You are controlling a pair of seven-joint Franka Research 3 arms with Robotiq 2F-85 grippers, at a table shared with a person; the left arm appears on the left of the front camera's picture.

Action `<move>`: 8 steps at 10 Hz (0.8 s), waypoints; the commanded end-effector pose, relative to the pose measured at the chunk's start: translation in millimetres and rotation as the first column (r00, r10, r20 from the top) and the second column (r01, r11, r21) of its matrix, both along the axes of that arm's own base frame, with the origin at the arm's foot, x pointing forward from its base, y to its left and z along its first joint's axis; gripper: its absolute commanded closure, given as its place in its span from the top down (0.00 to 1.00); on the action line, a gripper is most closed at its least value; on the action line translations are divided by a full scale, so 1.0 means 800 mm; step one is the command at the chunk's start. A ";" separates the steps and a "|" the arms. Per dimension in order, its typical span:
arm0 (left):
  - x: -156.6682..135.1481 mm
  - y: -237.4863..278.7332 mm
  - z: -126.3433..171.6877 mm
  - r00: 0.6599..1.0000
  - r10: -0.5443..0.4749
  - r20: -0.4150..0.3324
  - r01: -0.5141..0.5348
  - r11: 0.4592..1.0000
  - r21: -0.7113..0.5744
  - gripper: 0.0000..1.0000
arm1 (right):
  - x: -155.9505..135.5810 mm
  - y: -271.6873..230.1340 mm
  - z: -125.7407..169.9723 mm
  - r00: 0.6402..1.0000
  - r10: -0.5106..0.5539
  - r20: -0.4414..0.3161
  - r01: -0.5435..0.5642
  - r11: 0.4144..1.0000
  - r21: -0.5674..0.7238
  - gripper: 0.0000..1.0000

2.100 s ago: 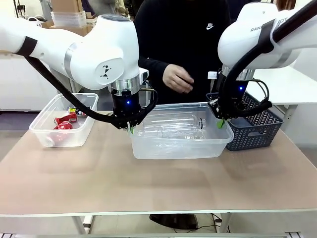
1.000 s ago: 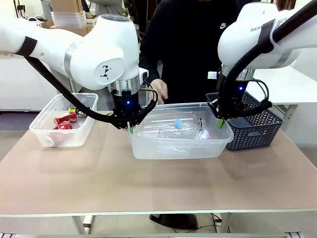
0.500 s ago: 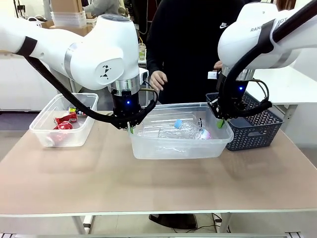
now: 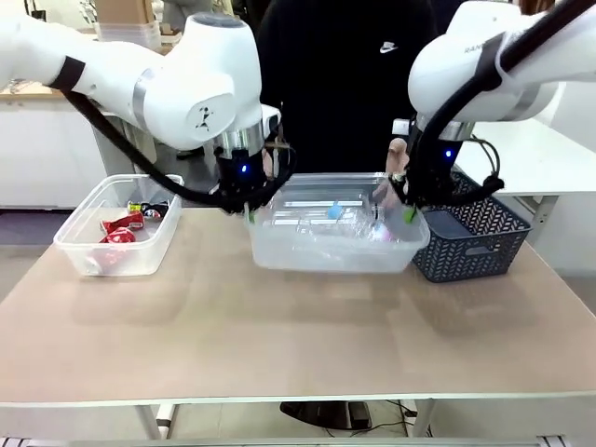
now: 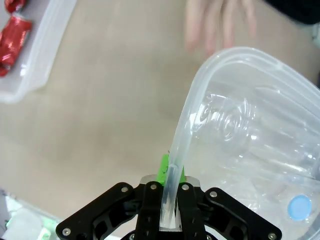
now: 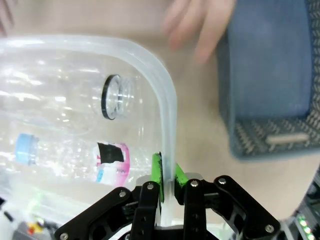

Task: Sort the waste into each basket.
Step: Offer the picked Organizing box to the human, then release the Organizing box you were holding.

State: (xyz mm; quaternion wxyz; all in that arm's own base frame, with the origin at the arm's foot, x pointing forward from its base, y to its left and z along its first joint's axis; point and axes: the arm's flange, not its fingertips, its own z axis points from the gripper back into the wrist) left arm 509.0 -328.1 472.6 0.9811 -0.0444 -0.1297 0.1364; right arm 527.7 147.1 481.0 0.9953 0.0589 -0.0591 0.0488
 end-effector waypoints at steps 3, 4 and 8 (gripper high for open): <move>0.079 -0.024 -0.025 0.984 0.143 -0.108 -0.152 0.985 -0.078 0.04 | 0.041 0.015 -0.007 0.997 -0.009 0.073 0.003 0.997 0.081 0.05; 0.063 0.003 -0.015 0.999 0.049 -0.008 -0.049 0.998 -0.038 0.04 | 0.051 -0.004 -0.004 0.998 -0.027 0.064 0.025 0.999 0.034 0.05; 0.063 0.003 -0.015 0.999 0.049 -0.008 -0.049 0.998 -0.038 0.04 | 0.051 -0.004 -0.004 0.998 -0.027 0.064 0.025 0.999 0.034 0.05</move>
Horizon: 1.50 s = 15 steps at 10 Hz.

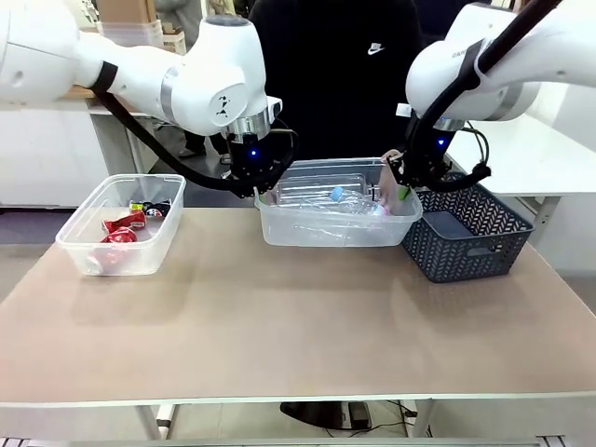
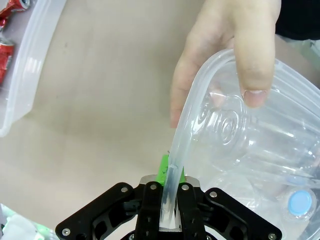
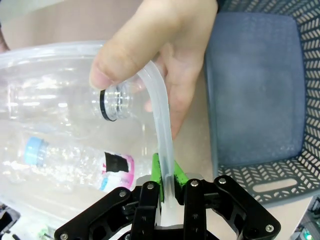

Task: Sort the waste into each basket.
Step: Release the Organizing box you were holding.

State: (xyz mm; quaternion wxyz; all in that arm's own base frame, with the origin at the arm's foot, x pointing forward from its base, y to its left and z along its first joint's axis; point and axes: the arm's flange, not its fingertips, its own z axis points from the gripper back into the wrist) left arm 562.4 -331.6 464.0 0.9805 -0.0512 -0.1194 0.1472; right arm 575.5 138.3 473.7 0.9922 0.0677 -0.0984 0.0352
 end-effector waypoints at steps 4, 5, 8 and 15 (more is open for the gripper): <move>-0.004 0.008 -0.004 0.999 0.031 0.012 -0.031 0.999 -0.019 0.04 | 0.000 0.001 0.000 1.000 0.001 0.000 -0.001 1.000 0.000 0.05; -0.001 0.001 -0.001 1.000 0.000 -0.001 0.000 1.000 0.001 0.61 | -0.015 -0.009 0.012 0.995 -0.046 0.084 0.045 0.999 0.007 0.25; -0.012 0.010 0.027 0.993 -0.011 0.113 0.014 1.000 -0.026 0.65 | -0.058 -0.013 0.046 0.947 -0.035 0.319 0.002 0.995 0.105 1.00; -0.034 0.100 0.047 0.938 -0.312 0.154 0.335 0.929 -0.159 1.00 | -0.151 -0.025 0.080 0.992 0.031 0.120 -0.044 0.994 0.105 1.00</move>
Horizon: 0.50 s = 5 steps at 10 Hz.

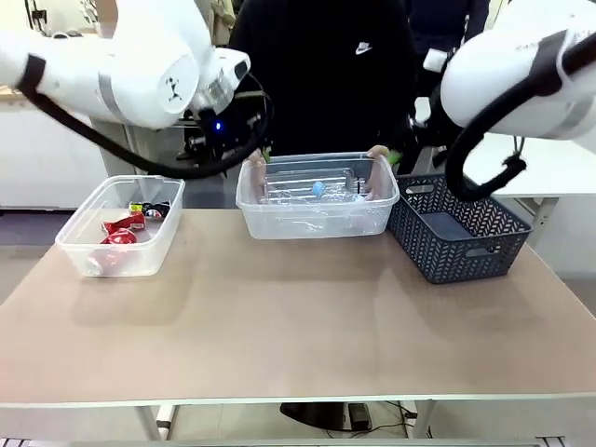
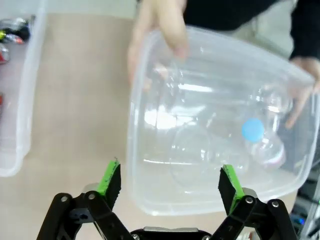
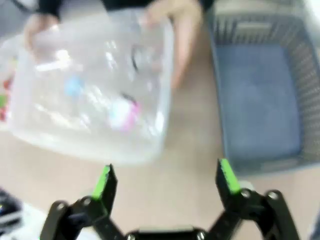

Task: Sort the waste into each basket.
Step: Release the Organizing box you were holding.

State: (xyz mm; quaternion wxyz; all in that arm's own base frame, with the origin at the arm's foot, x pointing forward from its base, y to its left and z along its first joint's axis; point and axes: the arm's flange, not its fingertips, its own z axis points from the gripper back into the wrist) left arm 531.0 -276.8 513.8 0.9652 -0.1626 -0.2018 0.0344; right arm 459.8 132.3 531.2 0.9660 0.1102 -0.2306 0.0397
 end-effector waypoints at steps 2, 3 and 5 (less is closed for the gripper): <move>0.019 0.056 -0.037 0.900 -0.414 -0.137 0.394 0.906 -0.154 1.00 | -0.004 -0.030 0.006 0.970 0.028 -0.243 -0.016 0.999 0.052 1.00; 0.027 0.061 -0.042 0.865 -0.461 -0.200 0.423 0.883 -0.204 1.00 | 0.007 -0.027 0.002 0.974 -0.013 -0.226 0.019 1.000 0.022 1.00; 0.005 0.003 -0.032 0.974 -0.214 -0.067 0.208 0.974 -0.090 1.00 | -0.017 -0.018 -0.013 0.978 0.007 -0.209 -0.005 1.000 0.010 1.00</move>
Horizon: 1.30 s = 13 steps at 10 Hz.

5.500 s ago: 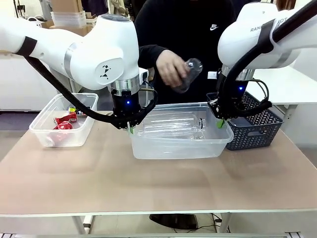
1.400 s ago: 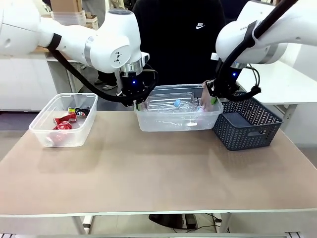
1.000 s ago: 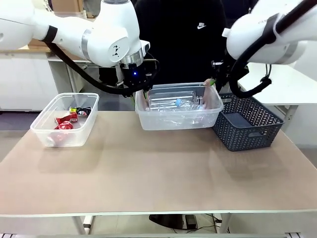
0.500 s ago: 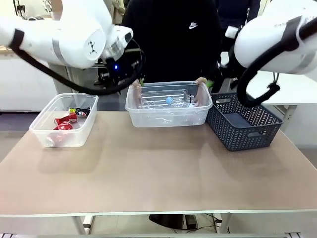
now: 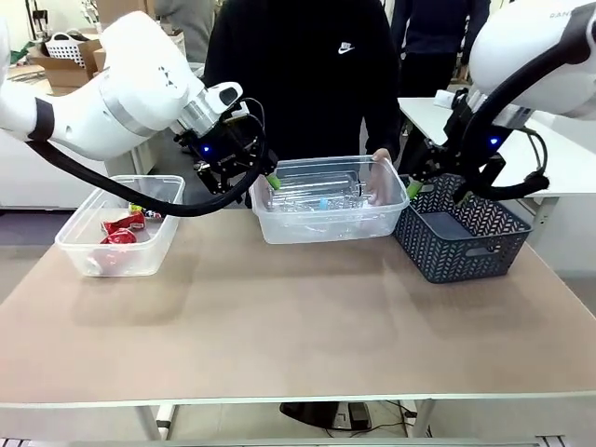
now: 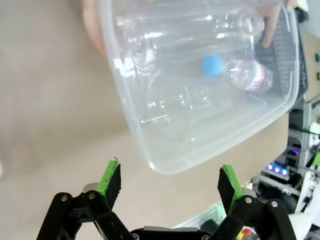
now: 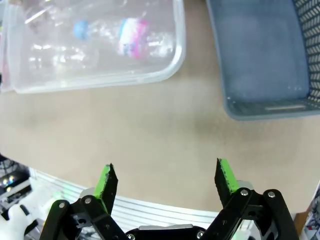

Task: Sort the waste into each basket.
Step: Release the Organizing box you were holding.

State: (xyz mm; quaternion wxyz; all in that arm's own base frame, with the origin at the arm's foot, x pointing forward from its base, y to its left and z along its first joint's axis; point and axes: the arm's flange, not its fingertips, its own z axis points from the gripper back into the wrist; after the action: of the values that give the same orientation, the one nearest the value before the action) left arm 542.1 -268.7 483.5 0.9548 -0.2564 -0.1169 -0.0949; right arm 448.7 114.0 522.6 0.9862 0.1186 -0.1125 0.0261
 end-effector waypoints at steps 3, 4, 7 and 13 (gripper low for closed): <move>-0.009 -0.007 0.006 0.994 0.101 0.039 -0.103 0.993 0.054 1.00 | -0.003 0.005 -0.002 0.999 0.004 0.031 -0.004 1.000 0.002 1.00; -0.009 -0.007 0.006 0.994 0.101 0.039 -0.103 0.993 0.054 1.00 | -0.003 0.005 -0.002 0.999 0.004 0.031 -0.004 1.000 0.002 1.00; 0.000 0.009 0.030 0.996 -0.016 -0.091 0.005 0.993 -0.115 1.00 | -0.037 -0.003 0.026 0.996 0.084 -0.010 -0.079 0.968 0.236 1.00; -0.057 0.229 0.002 0.924 -0.348 -0.160 -0.017 0.379 -0.925 1.00 | -0.192 -0.161 0.083 0.888 -0.452 -0.085 0.285 0.396 0.873 1.00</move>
State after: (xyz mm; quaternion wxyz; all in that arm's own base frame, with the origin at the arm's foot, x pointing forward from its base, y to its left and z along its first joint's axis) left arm 515.4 -92.4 520.1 0.7196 -0.6810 -0.0044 -0.1357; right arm 293.9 -1.1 609.8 0.8091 0.5355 -0.1660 -0.1762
